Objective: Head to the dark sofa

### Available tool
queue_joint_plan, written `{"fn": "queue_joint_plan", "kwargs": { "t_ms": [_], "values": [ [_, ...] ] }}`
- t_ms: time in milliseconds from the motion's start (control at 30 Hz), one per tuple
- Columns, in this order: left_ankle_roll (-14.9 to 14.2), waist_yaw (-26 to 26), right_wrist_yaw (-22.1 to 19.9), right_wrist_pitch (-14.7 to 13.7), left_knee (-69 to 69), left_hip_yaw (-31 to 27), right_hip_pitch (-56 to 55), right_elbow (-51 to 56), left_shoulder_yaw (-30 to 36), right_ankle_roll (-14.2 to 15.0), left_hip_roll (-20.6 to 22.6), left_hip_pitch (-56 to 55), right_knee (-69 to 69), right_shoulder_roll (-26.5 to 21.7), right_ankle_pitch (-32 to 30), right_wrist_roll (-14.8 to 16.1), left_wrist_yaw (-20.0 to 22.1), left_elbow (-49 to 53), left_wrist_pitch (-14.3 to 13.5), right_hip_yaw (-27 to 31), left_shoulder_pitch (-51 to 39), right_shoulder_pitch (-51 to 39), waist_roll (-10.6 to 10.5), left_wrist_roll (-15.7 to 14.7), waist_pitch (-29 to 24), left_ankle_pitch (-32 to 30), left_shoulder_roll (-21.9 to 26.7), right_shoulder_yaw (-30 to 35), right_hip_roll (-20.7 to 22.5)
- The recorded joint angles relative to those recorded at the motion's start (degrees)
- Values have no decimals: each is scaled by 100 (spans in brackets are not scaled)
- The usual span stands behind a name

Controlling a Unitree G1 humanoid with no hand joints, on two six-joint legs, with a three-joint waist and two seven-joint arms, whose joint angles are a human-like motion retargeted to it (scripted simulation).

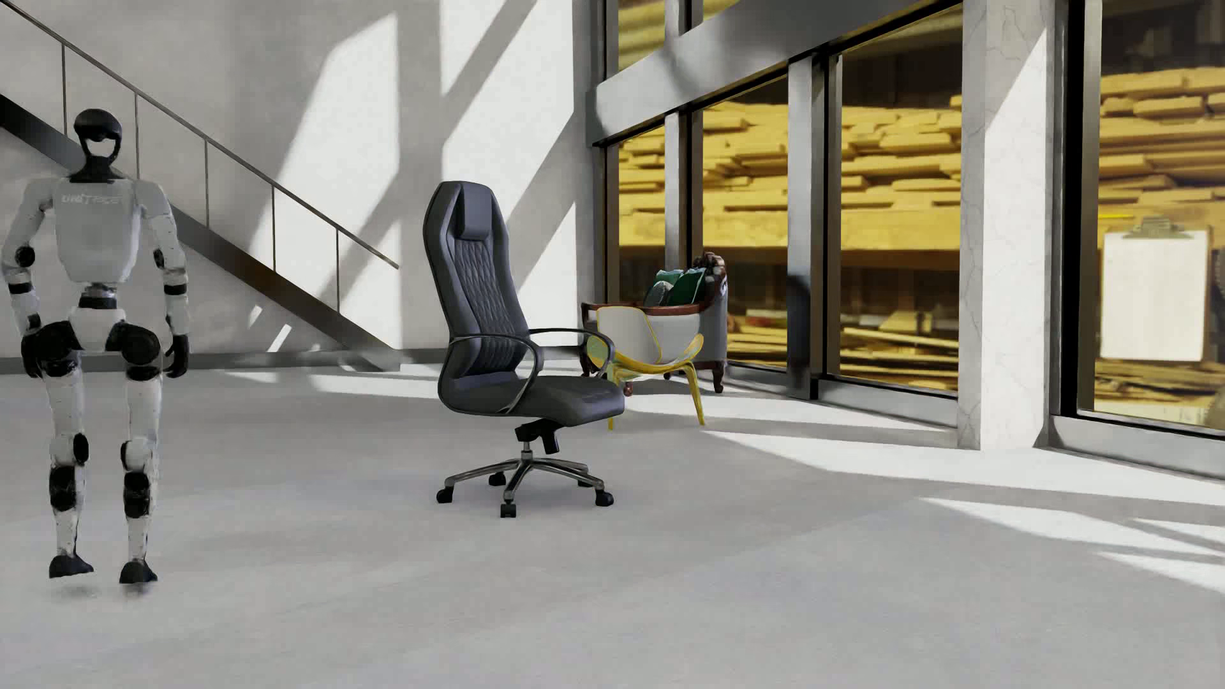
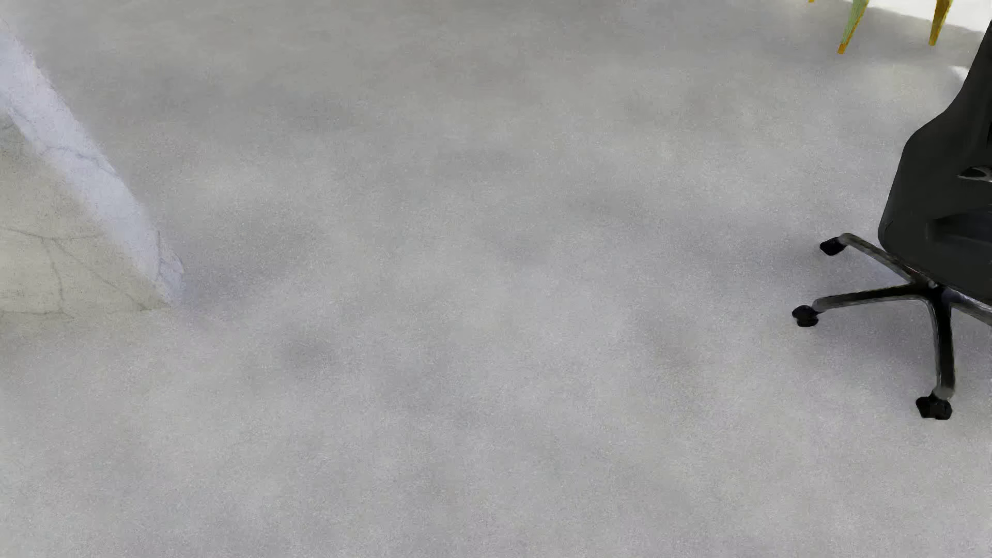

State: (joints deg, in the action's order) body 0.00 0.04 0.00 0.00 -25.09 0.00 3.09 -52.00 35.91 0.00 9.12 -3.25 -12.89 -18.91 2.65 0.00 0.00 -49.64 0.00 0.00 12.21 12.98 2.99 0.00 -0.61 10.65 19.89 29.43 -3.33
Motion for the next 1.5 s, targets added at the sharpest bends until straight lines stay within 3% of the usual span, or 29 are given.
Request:
{"fn": "queue_joint_plan", "kwargs": {
  "t_ms": [67,100,133,300,367,500,600,667,700,733,800,867,900,967,1033,1067,1133,1167,1233,1267,1300,1333,1367,1433,1500],
  "values": [
    [0,40,0,0,-109,0,-41,-42,39,0,15,-106,166,-22,-197,0,0,18,0,0,-17,21,-55,0,8,-266,-9,-59,13],
    [0,39,0,0,-133,0,-11,-15,74,0,17,-48,-1397,-34,545,0,0,122,0,0,25,51,-73,0,-30,-304,23,4,63],
    [0,-114,0,0,-201,0,-108,-59,110,0,44,-112,-1460,-53,1300,0,0,137,0,0,25,93,-103,0,17,-327,22,-36,113],
    [0,-647,0,0,-292,0,-1846,234,-138,0,203,536,-4321,-23,1566,0,0,890,0,0,-62,276,64,0,-485,221,232,-385,-92],
    [0,-1149,0,0,-108,0,-2453,199,-265,0,-56,809,-4160,-108,1470,0,0,834,0,0,-287,419,-168,0,-481,639,37,-370,-34],
    [0,-1381,0,0,215,0,-3464,-188,-117,0,-149,1737,-2978,-112,521,0,0,1300,0,0,-575,554,-165,0,-623,1697,228,-211,-267],
    [0,-1613,0,0,257,0,-3859,-439,124,0,-242,2296,-2473,-122,561,0,0,1261,0,0,-806,541,-162,0,-601,1830,222,67,-349],
    [0,-1833,0,0,112,0,-3960,-571,-38,0,-431,2536,-3087,-106,674,0,0,900,0,0,-695,650,-214,0,-528,1363,160,-147,-354],
    [0,-1912,0,0,-200,0,-4045,-632,135,0,-456,2436,-3429,-113,746,0,0,752,0,0,-549,621,-285,0,-469,794,137,-129,-326],
    [0,-1884,0,0,-738,0,-3872,-754,247,0,-642,2352,-3752,-116,925,0,0,448,0,0,-492,592,-409,0,-481,-65,88,-29,-158],
    [0,-1587,0,0,-2760,0,-3317,-745,371,0,-662,1461,-3867,-52,1366,0,0,-50,0,0,-293,497,-275,0,-467,-1780,56,-42,59],
    [0,-1145,0,0,-4888,0,-2462,-369,347,0,-686,248,-3639,-41,1700,0,0,-77,0,0,-45,393,-188,0,-630,-1744,120,-72,289],
    [0,-797,0,0,-5232,0,-1979,-171,183,0,-598,-377,-3381,-43,1775,0,0,-59,0,0,119,337,-92,0,-621,-1630,84,-56,281],
    [0,-170,0,0,-4275,0,-918,268,386,0,-446,-1420,-2583,-74,1660,0,0,-191,0,0,180,209,84,0,-734,-1824,135,-268,281],
    [0,360,0,0,-2133,0,110,693,272,0,-447,-2065,-1890,-162,1778,0,0,-74,0,0,415,121,215,0,-716,-2535,200,-303,205],
    [0,567,0,0,-1155,0,509,899,254,0,-475,-2328,-1677,-232,1915,0,0,-52,0,0,445,42,234,0,-657,-2229,202,-354,169],
    [0,849,0,0,-205,0,1204,1104,262,0,-557,-2688,-1549,-339,2207,0,0,17,0,0,536,-163,268,0,-598,-105,246,-362,89],
    [0,970,0,0,-439,0,1258,1125,161,0,-741,-2740,-1614,-330,2186,0,0,7,0,0,516,-310,296,0,-576,-77,225,-434,97],
    [0,1277,0,0,-913,0,1492,941,211,0,-602,-3174,-2135,-267,1590,0,0,-86,0,0,557,-208,371,0,-551,-2210,193,-637,-129],
    [0,1157,0,0,-1364,0,1370,723,222,0,-369,-3186,-2754,-143,701,0,0,-236,0,0,572,-144,569,0,-485,-2726,176,-669,-367],
    [0,916,0,0,-1629,0,1051,496,366,0,-160,-2968,-3729,-121,-223,0,0,-350,0,0,512,-15,577,0,-432,-2696,159,-609,-393],
    [0,711,0,0,-1718,0,405,383,384,0,102,-2692,-4914,-149,-641,0,0,-384,0,0,443,62,579,0,-378,-2537,127,-421,-495],
    [0,496,0,0,-1630,0,-242,437,8,0,311,-2268,-5973,-122,-154,0,0,-458,0,0,392,236,639,0,-352,-2156,34,-510,-654],
    [0,-95,0,0,-1042,0,-1262,262,-20,0,289,-930,-6490,-129,1129,0,0,-339,0,0,152,342,383,0,-467,-1272,95,-327,-436],
    [0,-818,0,0,-422,0,-2001,175,-44,0,70,312,-5408,-175,1306,0,0,283,0,0,28,503,104,0,-545,-416,286,-361,-309]
  ]
}}
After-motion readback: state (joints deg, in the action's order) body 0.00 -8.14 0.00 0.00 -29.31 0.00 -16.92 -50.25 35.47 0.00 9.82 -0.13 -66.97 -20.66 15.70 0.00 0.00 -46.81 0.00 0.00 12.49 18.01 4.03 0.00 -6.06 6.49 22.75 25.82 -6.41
